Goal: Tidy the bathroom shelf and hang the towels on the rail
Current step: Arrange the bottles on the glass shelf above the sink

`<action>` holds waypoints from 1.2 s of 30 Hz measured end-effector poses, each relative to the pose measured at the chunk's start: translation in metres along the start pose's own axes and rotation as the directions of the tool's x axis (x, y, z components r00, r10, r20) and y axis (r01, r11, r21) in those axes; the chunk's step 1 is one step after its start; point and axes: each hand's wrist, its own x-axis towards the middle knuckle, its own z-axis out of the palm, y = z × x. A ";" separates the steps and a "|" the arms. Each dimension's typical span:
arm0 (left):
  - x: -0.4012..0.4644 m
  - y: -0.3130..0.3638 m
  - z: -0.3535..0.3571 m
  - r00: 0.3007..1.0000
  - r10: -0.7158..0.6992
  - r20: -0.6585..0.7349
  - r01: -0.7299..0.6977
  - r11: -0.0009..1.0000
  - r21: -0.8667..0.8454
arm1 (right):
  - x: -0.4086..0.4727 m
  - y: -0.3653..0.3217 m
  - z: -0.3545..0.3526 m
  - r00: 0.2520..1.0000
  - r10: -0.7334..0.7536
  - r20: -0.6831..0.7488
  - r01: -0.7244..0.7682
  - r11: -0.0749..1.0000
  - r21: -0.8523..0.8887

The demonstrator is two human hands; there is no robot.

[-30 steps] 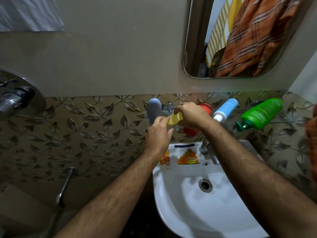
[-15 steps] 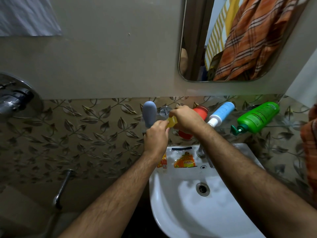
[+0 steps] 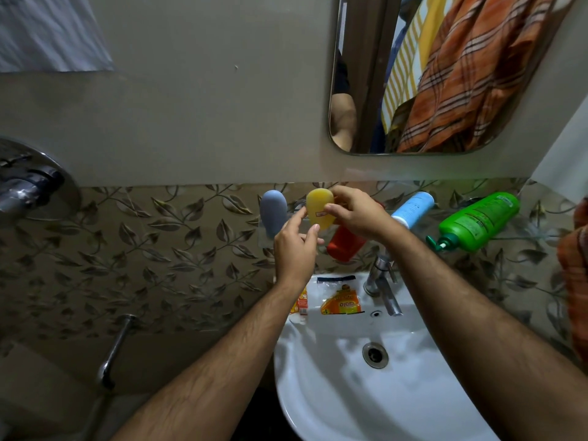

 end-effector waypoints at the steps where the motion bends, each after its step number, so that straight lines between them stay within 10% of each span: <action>1: 0.002 -0.001 0.003 1.000 -0.029 0.002 0.029 1.000 -0.005 | 0.000 0.000 0.001 1.000 0.010 0.004 -0.011 0.999 0.033; 27: 0.005 -0.006 0.012 0.990 -0.095 -0.107 0.097 0.995 0.010 | 0.003 0.004 0.001 0.999 0.040 0.010 -0.039 0.997 -0.069; 36: -0.029 -0.031 0.006 0.946 0.293 0.137 -0.323 0.836 0.444 | -0.015 0.023 -0.027 0.985 0.026 -0.173 -0.083 0.941 -0.328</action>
